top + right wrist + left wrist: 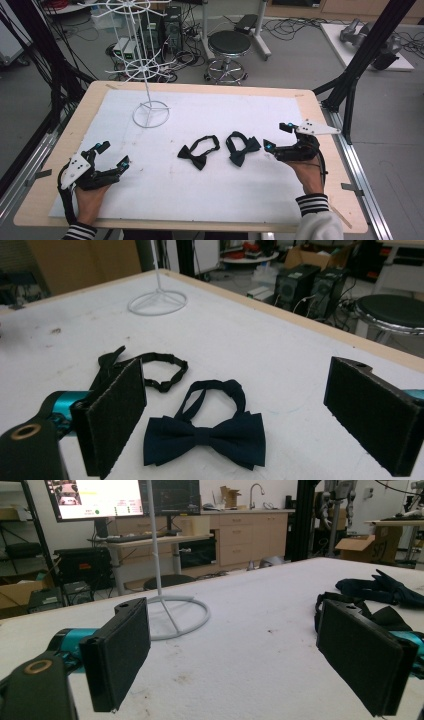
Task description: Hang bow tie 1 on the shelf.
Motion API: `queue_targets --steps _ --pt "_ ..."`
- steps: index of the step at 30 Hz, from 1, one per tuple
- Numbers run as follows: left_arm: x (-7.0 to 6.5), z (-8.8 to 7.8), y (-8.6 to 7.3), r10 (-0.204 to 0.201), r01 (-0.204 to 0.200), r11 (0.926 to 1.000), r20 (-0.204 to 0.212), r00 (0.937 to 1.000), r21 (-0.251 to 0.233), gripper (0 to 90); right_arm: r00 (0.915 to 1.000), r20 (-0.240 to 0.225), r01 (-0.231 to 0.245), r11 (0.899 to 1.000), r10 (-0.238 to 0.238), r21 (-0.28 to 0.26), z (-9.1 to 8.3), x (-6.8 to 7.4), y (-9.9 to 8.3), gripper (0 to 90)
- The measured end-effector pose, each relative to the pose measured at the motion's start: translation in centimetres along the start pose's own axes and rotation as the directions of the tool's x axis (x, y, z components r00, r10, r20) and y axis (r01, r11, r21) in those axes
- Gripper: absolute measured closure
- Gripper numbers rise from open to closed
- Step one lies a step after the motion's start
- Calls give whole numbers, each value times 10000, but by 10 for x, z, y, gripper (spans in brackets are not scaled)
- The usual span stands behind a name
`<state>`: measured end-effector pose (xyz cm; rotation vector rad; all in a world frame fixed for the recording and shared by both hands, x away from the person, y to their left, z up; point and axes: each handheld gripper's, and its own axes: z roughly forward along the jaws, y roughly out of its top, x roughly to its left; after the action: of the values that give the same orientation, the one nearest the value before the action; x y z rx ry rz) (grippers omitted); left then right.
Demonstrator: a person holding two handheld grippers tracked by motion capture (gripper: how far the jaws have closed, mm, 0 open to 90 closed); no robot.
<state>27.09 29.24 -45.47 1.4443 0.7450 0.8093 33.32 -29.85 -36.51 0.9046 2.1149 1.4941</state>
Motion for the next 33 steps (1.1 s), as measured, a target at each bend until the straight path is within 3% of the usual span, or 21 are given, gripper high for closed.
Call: queue_targets --steps 10,18,25,28,30,33 --pt "-1 0 0 109 -109 9999 -4 9999 36 145 9967 -752 393 9936 -315 1058 22 -16 21 93" --pt "-1 0 0 109 -109 9999 -16 9999 30 145 9917 -1219 641 9789 -408 1940 39 -26 27 93" --pt "-1 0 0 116 -116 9999 -7 9999 26 145 9755 -2118 1195 9525 -601 2801 56 -32 39 93" --pt "-1 0 0 108 -108 9999 0 9999 30 145 9582 -2808 1534 9275 -552 3410 67 -34 42 93" --pt "-1 0 0 105 -105 9999 -7 9999 20 145 9486 -3107 1732 9204 -602 3505 72 -34 42 93" --pt "-1 0 0 117 -117 9999 -4 9999 22 145 9480 -3139 1724 9125 -514 3711 79 -36 39 93"
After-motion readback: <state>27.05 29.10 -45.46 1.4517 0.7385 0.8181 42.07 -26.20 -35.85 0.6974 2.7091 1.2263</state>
